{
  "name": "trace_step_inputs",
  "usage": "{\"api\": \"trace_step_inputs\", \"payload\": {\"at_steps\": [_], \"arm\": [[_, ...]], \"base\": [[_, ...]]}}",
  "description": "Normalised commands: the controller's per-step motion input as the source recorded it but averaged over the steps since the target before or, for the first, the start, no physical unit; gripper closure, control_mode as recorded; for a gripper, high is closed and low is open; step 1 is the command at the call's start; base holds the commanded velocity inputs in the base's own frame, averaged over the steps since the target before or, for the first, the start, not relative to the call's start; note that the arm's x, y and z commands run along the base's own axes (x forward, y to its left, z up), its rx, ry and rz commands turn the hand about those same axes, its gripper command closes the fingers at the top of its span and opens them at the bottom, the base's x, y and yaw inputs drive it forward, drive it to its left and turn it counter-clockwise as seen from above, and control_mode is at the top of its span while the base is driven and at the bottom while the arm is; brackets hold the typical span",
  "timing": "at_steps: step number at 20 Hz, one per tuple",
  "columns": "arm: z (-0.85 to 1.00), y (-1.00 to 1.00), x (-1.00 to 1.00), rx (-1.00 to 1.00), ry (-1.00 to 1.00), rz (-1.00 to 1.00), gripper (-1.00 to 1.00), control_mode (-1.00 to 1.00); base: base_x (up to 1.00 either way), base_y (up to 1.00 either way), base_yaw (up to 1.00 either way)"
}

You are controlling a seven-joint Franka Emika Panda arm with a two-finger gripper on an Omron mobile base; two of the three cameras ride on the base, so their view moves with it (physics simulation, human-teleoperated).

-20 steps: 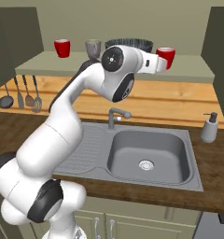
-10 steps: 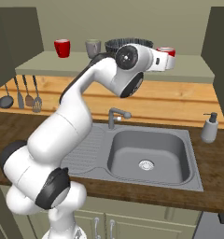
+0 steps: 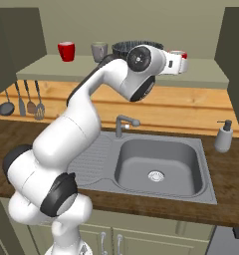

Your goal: Gather all objects into one cabinet and sort the glasses and bowls to opposite sides.

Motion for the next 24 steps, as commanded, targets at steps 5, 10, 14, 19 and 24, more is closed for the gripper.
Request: {"api": "trace_step_inputs", "payload": {"at_steps": [5,10,14,19,24], "arm": [[0.0,-0.11,0.19,0.0,0.0,0.0,-1.0,-1.0],[-0.02,-0.2,0.12,0.0,0.0,0.0,-1.0,-1.0],[0.0,-0.03,0.23,0.0,0.0,0.0,-1.0,-1.0],[-0.02,-0.03,0.24,0.0,0.0,0.0,-1.0,-1.0],[-0.13,-0.21,0.01,0.0,0.0,0.0,-1.0,-1.0]], "base": [[0.0,0.0,0.0],[0.0,0.0,0.0],[0.0,0.0,0.0],[0.0,0.0,0.0],[0.0,0.0,0.0]]}}
